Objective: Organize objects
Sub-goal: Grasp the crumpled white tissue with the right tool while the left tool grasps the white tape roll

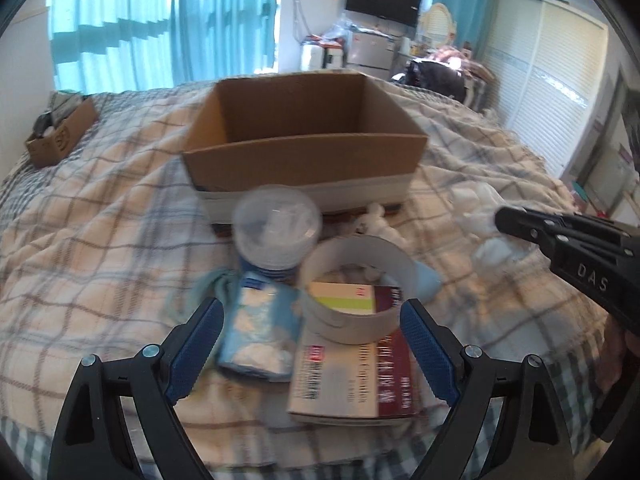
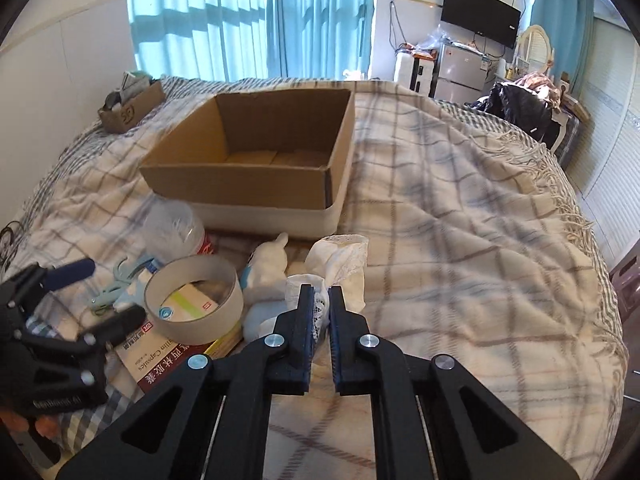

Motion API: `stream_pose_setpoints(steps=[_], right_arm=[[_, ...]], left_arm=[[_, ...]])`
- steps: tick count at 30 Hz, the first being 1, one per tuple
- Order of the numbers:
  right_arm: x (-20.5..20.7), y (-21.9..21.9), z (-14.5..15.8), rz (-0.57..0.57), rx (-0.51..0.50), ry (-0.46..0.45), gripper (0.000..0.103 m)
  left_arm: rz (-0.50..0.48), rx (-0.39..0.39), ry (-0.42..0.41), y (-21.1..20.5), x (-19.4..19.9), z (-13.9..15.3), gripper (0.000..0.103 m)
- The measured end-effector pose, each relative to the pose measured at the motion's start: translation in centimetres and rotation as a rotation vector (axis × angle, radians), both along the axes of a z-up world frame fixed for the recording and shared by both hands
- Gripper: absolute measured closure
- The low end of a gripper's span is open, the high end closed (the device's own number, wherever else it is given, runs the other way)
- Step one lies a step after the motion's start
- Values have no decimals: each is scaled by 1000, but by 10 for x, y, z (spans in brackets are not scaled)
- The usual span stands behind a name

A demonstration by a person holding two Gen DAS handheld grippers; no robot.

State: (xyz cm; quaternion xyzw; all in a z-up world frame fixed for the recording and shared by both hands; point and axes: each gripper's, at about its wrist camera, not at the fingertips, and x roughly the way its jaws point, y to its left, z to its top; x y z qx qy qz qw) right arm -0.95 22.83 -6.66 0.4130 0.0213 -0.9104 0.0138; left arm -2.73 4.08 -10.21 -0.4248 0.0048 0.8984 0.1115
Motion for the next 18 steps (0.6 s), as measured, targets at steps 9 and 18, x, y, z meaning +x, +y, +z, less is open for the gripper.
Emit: stream_pose_setpoints(steps=[9, 18], right_arm=[[-4, 6, -6, 14, -43, -28, 96], [0, 1, 2, 31, -36, -8, 96]], left_arm=[[-29, 23, -46, 29, -26, -21, 23], [-59, 20, -27, 29, -14, -6, 23]])
